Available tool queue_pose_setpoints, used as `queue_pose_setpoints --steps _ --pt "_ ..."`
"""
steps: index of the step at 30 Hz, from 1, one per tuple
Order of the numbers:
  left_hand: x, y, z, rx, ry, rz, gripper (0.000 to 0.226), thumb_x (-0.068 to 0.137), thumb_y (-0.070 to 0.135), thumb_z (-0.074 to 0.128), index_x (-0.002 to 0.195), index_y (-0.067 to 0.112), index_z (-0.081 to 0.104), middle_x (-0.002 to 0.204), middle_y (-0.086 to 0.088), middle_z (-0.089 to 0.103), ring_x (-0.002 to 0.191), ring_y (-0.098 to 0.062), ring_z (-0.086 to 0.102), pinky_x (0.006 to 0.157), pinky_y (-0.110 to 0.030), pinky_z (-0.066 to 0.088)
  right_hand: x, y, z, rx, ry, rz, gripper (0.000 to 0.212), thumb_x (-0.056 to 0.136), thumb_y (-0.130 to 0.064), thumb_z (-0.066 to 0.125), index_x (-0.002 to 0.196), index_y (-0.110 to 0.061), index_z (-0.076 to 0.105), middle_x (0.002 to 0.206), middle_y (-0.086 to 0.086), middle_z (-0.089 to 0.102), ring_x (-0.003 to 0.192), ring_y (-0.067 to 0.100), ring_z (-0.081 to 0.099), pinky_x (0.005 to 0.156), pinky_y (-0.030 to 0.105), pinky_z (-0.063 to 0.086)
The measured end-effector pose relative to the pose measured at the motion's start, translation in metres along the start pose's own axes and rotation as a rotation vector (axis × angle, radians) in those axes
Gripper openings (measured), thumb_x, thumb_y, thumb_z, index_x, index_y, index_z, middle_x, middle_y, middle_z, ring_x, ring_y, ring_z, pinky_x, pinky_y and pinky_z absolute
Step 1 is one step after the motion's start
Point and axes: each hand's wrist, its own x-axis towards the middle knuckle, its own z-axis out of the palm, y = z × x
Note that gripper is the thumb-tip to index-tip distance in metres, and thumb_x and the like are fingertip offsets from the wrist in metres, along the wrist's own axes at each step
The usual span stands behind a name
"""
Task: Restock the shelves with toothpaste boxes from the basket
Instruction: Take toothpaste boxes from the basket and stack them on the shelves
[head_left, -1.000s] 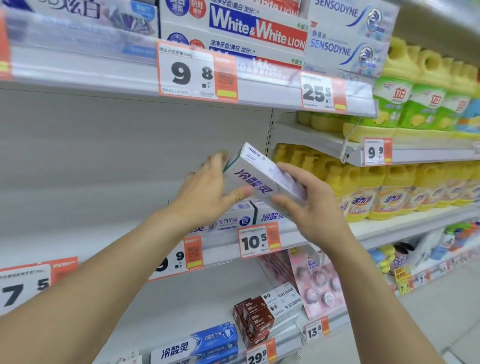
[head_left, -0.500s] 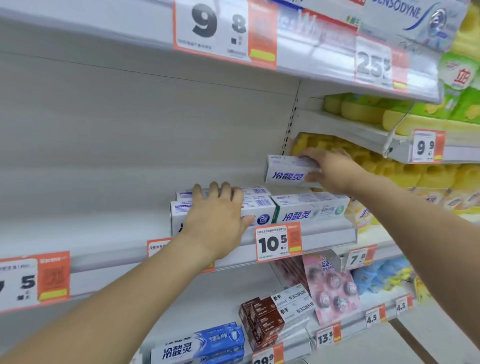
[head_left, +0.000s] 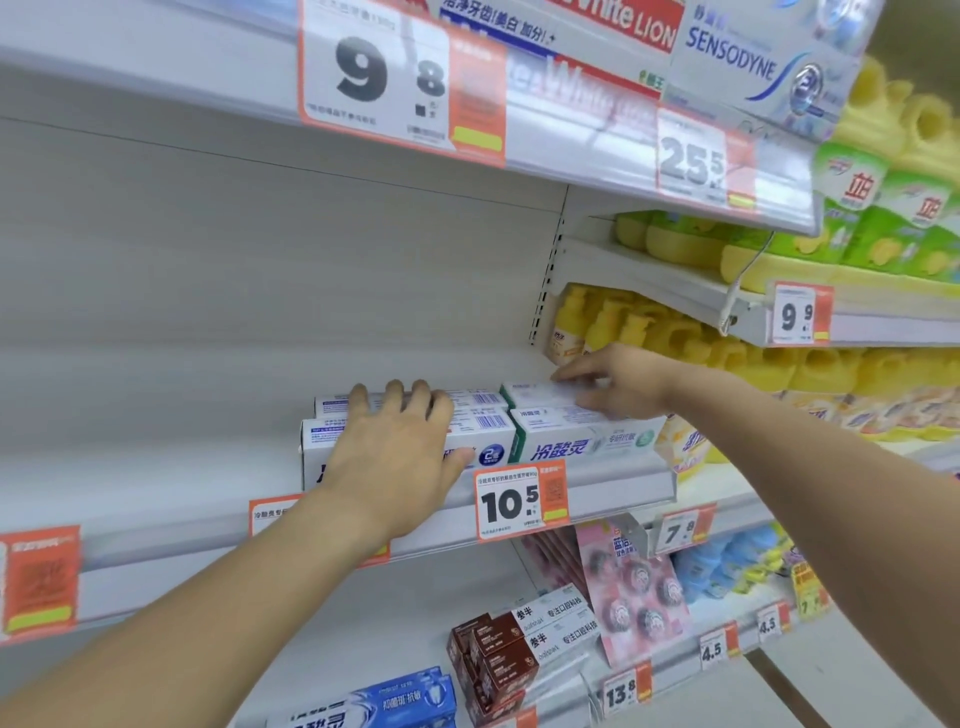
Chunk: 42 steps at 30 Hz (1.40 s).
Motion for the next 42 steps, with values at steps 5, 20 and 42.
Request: queue_pose_setpoints --steps 5,20,42 --pt "-0.001 -0.001 -0.001 -0.049 -0.02 0.031 0.066 0.102 0.06 0.016 0.157 0.024 0.009 0.167 0.003 0.011 0.151 -0.029 0.016 0.118 -0.059 0.019 -0.013 -0.004 0.025 0.211 0.001 -0.027 0.053 0.096 -0.051 0.056 0.144 -0.03 0.052 0.155 -0.006 0.042 0.143 0.012 0.038 0.12 0.029 0.024" --pt "0.003 0.0 -0.009 -0.118 -0.095 0.103 0.065 0.104 0.054 0.02 0.159 0.024 0.001 0.168 0.005 0.006 0.154 -0.02 0.006 0.122 -0.051 0.012 -0.033 -0.04 0.092 0.044 0.391 -0.03 0.079 0.095 -0.065 -0.003 0.156 -0.028 0.03 0.162 -0.005 0.03 0.152 0.017 0.018 0.122 0.037 0.013" --pt "-0.092 -0.027 -0.035 -0.646 0.411 0.244 0.038 0.097 0.034 0.044 0.132 0.026 0.055 0.136 0.009 0.052 0.127 -0.012 0.048 0.107 -0.031 0.039 -0.077 -0.111 0.091 0.138 0.728 -0.241 0.022 0.09 -0.033 0.068 0.108 -0.02 0.063 0.101 -0.005 0.06 0.095 0.018 0.059 0.082 0.038 0.048"
